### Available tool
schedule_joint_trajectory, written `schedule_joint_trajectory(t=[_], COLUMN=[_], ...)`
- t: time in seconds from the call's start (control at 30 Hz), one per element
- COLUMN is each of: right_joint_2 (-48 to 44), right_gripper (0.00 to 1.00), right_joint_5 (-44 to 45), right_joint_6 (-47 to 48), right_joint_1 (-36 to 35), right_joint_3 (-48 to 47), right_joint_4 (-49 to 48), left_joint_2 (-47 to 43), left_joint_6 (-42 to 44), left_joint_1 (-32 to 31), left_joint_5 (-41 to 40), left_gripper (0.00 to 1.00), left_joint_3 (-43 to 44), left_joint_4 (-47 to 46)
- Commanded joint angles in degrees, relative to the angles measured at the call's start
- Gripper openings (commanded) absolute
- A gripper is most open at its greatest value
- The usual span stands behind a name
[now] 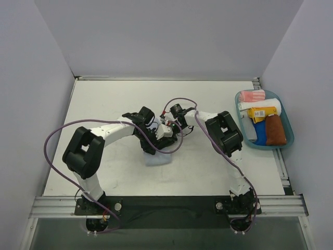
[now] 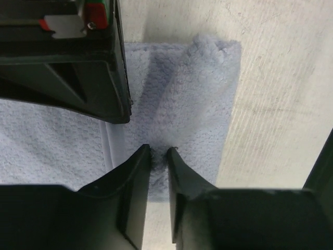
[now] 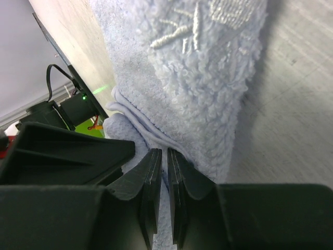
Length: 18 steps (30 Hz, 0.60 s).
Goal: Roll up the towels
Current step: Roll the towel
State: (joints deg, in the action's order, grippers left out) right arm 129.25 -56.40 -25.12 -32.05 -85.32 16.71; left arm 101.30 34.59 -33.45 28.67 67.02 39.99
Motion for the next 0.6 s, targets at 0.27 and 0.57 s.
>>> schedule_joint_trajectory(t=[0.27,0.57], right_joint_2=[2.1,1.5], right_gripper=[0.13,0.12], right_joint_5=[4.2,4.3], right_joint_6=[1.2,1.3], right_joint_1=[0.7,0.7], right_joint_3=[1.4,1.7], right_joint_4=[2.2,2.2], left_joint_2=[-2.4,-0.6], left_joint_6=[0.7,1.2], left_joint_1=[0.4,3.2], left_joint_5=[1.4,-0.3], left_gripper=[0.0,0.0], left_joint_3=[-1.4,-1.6], left_joint_4=[1.8,3.5])
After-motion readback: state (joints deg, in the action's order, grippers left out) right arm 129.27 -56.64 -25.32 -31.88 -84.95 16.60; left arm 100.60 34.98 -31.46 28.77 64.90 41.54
